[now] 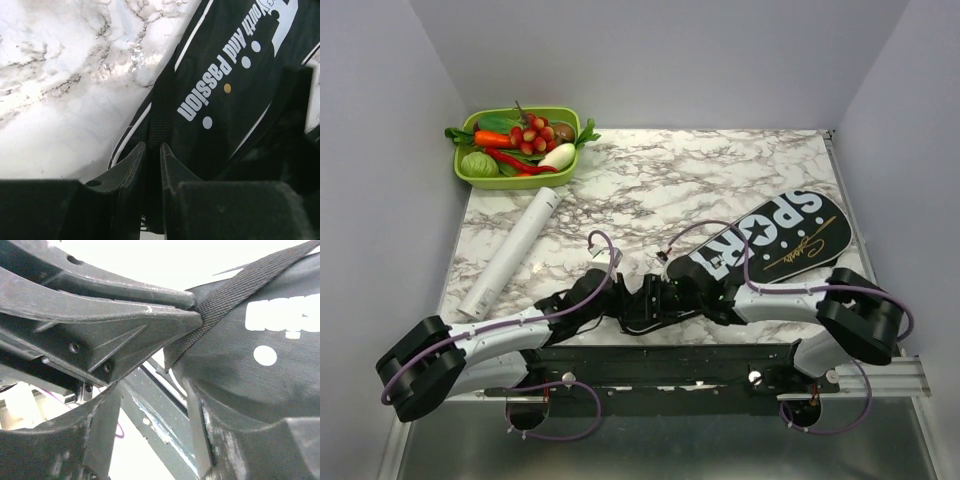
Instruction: Pack up the badminton gear
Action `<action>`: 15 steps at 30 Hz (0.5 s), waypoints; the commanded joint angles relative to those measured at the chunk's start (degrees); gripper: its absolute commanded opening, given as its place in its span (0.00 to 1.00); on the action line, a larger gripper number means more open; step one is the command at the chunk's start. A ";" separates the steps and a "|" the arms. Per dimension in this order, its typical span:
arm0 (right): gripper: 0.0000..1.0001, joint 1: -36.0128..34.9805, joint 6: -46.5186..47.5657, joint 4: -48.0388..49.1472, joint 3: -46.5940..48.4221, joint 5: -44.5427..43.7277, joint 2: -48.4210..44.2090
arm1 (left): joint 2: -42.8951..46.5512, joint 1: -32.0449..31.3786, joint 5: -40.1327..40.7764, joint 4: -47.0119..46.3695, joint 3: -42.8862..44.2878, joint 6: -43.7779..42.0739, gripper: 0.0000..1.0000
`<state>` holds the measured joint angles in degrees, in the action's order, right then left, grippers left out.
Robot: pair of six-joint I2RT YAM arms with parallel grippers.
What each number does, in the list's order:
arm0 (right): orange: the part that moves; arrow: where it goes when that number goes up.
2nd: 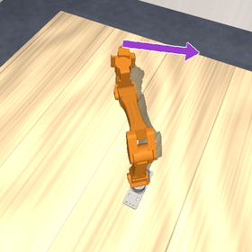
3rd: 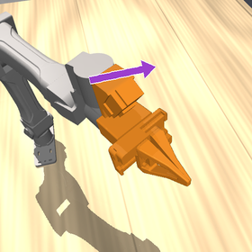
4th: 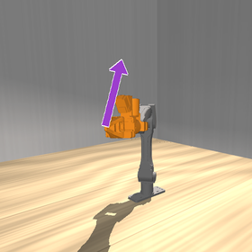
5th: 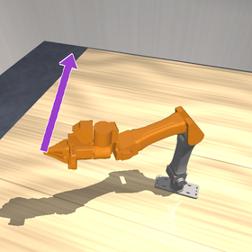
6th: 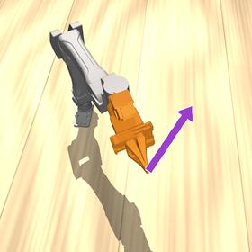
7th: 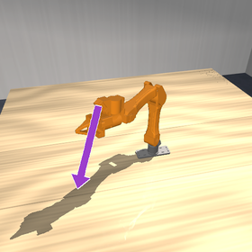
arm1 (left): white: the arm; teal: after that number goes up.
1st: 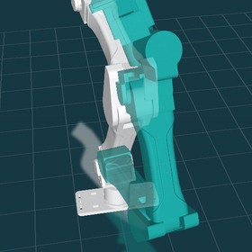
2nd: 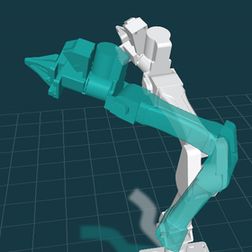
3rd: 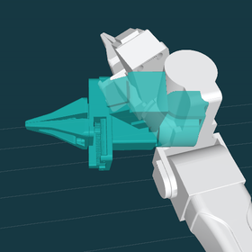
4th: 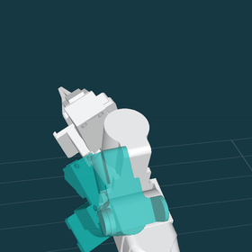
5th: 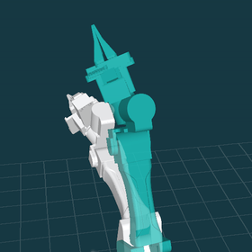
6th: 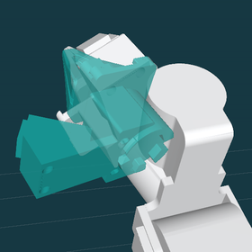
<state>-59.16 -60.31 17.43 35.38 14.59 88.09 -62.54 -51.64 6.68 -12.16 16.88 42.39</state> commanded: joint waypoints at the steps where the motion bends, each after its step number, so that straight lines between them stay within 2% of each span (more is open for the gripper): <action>1: 0.72 0.71 8.52 -15.47 4.34 -12.80 -7.75 | 4.18 -0.75 1.48 12.07 3.06 -2.04 0.28; 3: 0.77 0.71 10.91 -22.33 5.49 -17.28 -12.14 | 6.63 -0.75 3.07 15.93 5.25 -2.84 0.30; 6: 0.92 0.71 15.57 -29.63 8.47 -25.38 -16.72 | 9.18 -0.48 6.76 20.06 8.76 -5.03 0.45; 7: 1.00 0.71 17.75 -31.21 9.26 -29.75 -17.77 | 9.54 -0.48 7.64 20.94 9.65 -5.56 0.65; 8: 1.00 0.80 18.91 -34.01 10.93 -32.06 -18.65 | 9.72 -0.48 9.04 22.87 10.62 -6.87 0.75; 9: 1.00 0.71 20.05 -34.91 11.38 -34.43 -20.40 | 9.90 -0.31 9.58 23.76 12.63 -7.49 0.96; 10: 1.00 0.71 21.37 -35.44 11.64 -38.98 -21.29 | 9.90 -0.31 10.02 24.55 13.69 -8.19 0.99; 15: 1.00 1.06 30.59 -36.33 12.96 -50.61 -26.30 | 11.21 -0.22 15.19 27.54 17.48 -10.66 0.99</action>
<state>-58.74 -39.00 -13.58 46.48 -20.43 64.95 -53.04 -51.88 15.18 10.07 31.53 35.09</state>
